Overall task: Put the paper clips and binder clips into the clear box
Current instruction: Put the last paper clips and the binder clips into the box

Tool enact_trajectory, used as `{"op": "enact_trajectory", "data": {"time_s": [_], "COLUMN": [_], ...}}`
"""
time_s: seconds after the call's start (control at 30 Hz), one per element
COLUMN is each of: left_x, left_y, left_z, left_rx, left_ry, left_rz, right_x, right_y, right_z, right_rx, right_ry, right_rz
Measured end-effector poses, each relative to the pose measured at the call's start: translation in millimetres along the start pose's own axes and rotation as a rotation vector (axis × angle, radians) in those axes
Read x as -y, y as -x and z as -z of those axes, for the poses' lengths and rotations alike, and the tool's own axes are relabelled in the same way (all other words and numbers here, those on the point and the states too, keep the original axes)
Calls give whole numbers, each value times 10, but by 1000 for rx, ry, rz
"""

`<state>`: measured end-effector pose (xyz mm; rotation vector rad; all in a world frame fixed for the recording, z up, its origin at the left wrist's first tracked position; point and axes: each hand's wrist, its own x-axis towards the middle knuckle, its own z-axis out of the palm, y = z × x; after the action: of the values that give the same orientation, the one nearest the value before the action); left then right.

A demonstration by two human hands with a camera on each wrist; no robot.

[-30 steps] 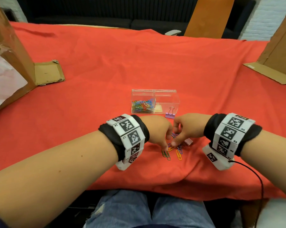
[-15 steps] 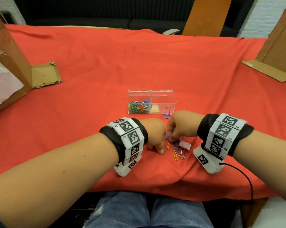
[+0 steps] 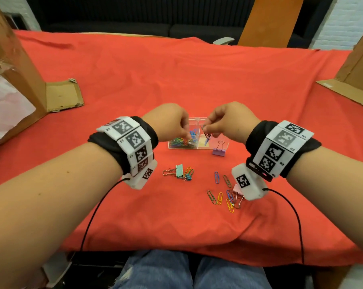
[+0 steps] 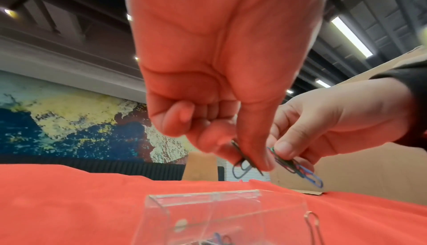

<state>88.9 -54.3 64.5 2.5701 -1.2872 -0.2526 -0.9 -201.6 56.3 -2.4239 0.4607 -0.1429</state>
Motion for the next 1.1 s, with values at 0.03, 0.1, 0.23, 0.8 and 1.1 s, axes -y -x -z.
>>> {"op": "enact_trajectory", "data": {"time_s": [0.03,0.1,0.23,0.8,1.1], "left_x": [36,106,195,63,235], "left_y": [-37,-112,-249,95,302], "left_z": [31,77,81,-187,-464], "left_rx": [-38,-94,-117,208,469], "left_ry": [9,28,54,-80,-234], "left_rz": [17,47,92,-163,-66], "right_x": [23,73,135,86,-161], "right_y": [-53,-160,-317,18,574], "right_z": [-9,-38,-106,-91,-323], "right_rx": [-24,-56,-97,409,611], "right_ry": [-25,-73,-138,398,674], "right_rz": [-9,-24,-32,141,101]}}
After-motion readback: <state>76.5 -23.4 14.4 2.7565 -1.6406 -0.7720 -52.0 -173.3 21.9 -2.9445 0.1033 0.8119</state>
